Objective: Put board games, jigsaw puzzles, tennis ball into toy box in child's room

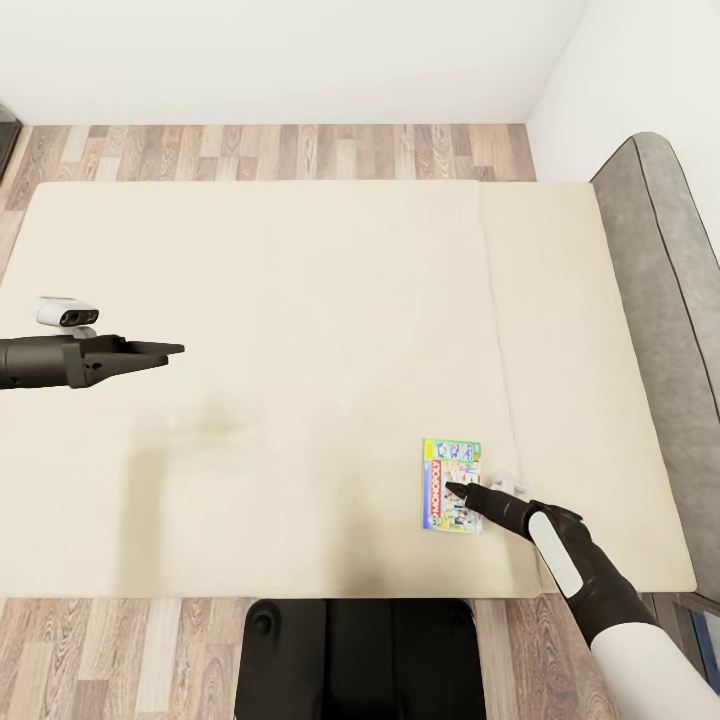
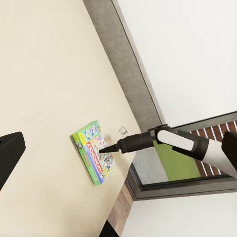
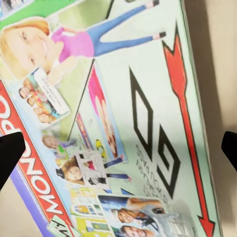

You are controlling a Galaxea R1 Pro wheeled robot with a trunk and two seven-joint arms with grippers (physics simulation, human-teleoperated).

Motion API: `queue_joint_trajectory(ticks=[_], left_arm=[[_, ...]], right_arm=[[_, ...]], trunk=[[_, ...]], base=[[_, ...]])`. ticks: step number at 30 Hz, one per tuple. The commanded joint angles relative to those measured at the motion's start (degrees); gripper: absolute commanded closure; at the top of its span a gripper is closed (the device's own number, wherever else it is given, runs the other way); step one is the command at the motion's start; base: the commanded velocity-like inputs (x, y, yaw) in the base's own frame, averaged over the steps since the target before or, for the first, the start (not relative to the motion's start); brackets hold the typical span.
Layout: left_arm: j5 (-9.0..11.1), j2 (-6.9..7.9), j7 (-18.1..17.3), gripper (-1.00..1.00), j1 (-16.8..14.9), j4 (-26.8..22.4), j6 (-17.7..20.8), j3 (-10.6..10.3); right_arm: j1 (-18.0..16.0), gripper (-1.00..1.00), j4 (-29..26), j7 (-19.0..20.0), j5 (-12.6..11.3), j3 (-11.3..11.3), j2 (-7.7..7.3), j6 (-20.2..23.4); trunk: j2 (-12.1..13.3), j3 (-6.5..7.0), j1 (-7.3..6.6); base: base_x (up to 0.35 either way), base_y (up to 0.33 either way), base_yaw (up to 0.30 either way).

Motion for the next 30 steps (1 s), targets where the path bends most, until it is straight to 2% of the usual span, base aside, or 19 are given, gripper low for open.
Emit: queue_joint_trajectory(ticks=[1, 6, 11, 15, 30], left_arm=[[-0.04, 0.02, -0.22, -1.00, -0.02, 0.00, 0.61, -0.02], [-0.04, 0.02, -0.22, -1.00, -0.02, 0.00, 0.61, -0.02], [-0.01, 0.00, -0.22, -1.00, -0.02, 0.00, 0.61, -0.02], [-0.08, -0.01, -0.22, -1.00, -0.02, 0.00, 0.61, -0.02], [-0.10, -0.06, -0.22, -1.00, -0.01, 0.00, 0.61, -0.05]], right_arm=[[-0.01, -1.00, -0.04, 0.00, -0.15, 0.07, -0.04, 0.20], [-0.02, -1.00, -0.03, -0.01, -0.22, 0.09, 0.05, 0.16], [-0.02, -1.00, -0.01, 0.03, -0.11, 0.17, 1.87, 0.21], [-0.06, -1.00, -0.02, 0.04, -0.02, 0.18, 2.53, 0.21], [-0.11, -1.00, -0.06, 0.04, -0.01, 0.19, 2.72, 0.21]], trunk=[[-0.08, -0.06, 0.03], [-0.08, -0.06, 0.03], [-0.08, -0.06, 0.03], [-0.08, -0.06, 0.03], [-0.08, -0.06, 0.03]], base=[[0.000, 0.000, 0.000], [0.000, 0.000, 0.000], [0.000, 0.000, 0.000], [0.000, 0.000, 0.000], [0.000, 0.028, 0.000]])
